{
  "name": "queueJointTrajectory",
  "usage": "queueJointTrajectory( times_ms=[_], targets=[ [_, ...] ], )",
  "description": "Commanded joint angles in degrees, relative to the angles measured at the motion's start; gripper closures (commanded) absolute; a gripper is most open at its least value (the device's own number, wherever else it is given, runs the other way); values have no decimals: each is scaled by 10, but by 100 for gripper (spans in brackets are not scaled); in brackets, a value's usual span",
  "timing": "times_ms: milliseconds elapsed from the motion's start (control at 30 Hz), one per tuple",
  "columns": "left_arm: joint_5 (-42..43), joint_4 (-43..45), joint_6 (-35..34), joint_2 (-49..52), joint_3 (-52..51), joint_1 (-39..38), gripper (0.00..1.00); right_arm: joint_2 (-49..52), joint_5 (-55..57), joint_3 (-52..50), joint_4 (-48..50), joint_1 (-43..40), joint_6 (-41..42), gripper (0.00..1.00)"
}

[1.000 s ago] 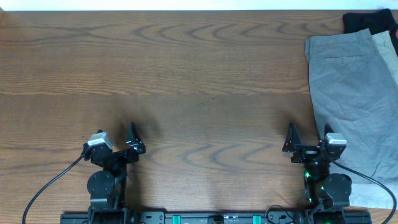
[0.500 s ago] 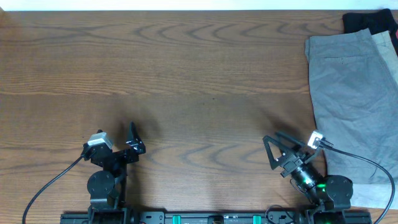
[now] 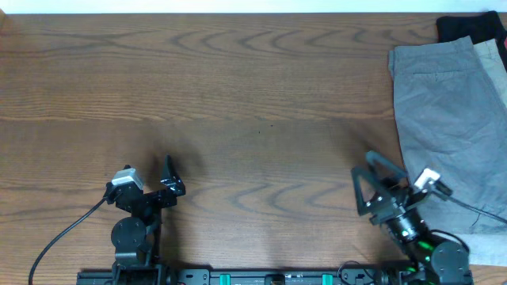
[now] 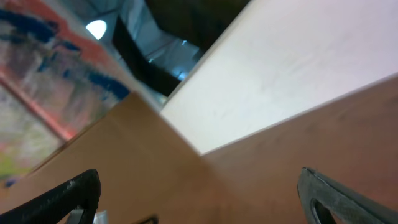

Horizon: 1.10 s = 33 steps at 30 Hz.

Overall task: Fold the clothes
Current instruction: 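Reach the right gripper to the grey trousers on the stack and grasp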

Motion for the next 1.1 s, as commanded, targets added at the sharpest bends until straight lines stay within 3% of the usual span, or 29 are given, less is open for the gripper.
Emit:
queueJointTrajectory(
  times_ms=[0,233,533,700,800,933,1067],
  targets=[
    [-5,-18,9,1,-14,3,2,76,75,87,-23,-3,-128,1],
    [-5,-18,9,1,-14,3,2,352,149,318,-154,-3,-328,1],
    [-5,-18,9,1,-14,3,2,739,464,707,-421,-3,-464,1],
    [-5,-18,9,1,-14,3,2,923,598,897,-560,-6,-478,1],
    [-5,-18,9,1,-14,3,2,985,605,947,-567,-7,-501,1],
    [-5,-18,9,1,-14,3,2,1046,611,951,-512,-9,-579,1],
    [-5,-18,9,1,-14,3,2,1110,628,951,-492,-21,-606,1]
  ],
)
